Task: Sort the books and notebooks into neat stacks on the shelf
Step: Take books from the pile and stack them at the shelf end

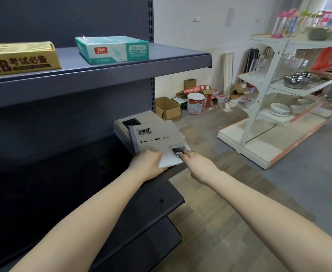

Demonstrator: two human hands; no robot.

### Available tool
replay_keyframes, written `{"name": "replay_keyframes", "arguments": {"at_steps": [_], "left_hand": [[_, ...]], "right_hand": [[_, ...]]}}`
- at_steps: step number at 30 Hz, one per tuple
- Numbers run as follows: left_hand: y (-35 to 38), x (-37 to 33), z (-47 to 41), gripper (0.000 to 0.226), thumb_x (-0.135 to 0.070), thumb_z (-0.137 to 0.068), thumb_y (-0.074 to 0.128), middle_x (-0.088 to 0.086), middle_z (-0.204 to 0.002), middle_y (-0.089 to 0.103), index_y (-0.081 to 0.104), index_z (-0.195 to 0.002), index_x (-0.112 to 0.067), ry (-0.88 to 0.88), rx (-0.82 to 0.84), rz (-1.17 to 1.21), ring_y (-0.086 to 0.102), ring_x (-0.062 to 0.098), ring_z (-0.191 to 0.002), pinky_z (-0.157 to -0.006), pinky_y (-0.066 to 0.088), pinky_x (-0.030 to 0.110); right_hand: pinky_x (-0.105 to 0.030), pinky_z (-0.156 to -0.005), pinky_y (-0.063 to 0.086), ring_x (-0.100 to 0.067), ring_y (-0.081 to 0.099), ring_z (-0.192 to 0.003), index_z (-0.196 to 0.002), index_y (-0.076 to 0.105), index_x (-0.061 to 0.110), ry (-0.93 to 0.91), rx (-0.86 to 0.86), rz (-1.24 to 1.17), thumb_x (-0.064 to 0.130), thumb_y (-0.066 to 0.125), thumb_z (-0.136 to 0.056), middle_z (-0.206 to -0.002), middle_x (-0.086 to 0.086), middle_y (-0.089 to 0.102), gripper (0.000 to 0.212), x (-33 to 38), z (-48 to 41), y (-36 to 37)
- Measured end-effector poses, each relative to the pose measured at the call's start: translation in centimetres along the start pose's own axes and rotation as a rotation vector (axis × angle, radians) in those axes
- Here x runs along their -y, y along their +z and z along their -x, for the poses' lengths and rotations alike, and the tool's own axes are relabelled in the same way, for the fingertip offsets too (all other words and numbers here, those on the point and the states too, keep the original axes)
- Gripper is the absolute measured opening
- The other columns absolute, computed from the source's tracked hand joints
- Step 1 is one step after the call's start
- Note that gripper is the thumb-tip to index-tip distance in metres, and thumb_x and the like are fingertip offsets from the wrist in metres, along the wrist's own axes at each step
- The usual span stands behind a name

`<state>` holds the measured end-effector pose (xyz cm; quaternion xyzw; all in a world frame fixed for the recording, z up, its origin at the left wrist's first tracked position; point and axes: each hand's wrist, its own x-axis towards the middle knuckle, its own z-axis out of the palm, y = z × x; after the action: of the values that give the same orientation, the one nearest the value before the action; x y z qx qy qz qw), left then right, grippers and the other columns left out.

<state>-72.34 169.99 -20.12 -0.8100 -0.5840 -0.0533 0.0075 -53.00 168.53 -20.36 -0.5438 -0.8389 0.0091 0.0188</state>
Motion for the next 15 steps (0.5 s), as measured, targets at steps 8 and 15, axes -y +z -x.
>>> {"name": "replay_keyframes", "arguments": {"at_steps": [8,15], "left_hand": [[1.1,0.7,-3.0,0.071,-0.063,-0.076,0.061,0.009,-0.126,0.052,0.043,-0.125,-0.015,-0.058,0.031,-0.143,0.054,0.028,-0.110,-0.081,0.048,0.036],[1.4,1.1,-5.1,0.065,-0.065,-0.082,0.052,0.010,-0.124,0.053,0.043,-0.124,-0.016,-0.129,0.031,-0.156,0.053,0.028,-0.110,-0.080,0.046,0.034]], "right_hand": [[-0.032,-0.114,0.015,-0.025,0.015,-0.145,-0.149,0.016,0.008,-0.009,0.006,-0.013,-0.002,0.043,-0.088,-0.157,-0.014,0.014,0.068,-1.3,-4.4,1.5],[-0.047,-0.113,0.020,-0.047,0.013,-0.140,-0.149,0.022,0.017,0.058,0.071,-0.028,0.035,0.044,-0.098,-0.158,-0.005,0.013,0.059,-2.6,-7.7,1.3]]}}
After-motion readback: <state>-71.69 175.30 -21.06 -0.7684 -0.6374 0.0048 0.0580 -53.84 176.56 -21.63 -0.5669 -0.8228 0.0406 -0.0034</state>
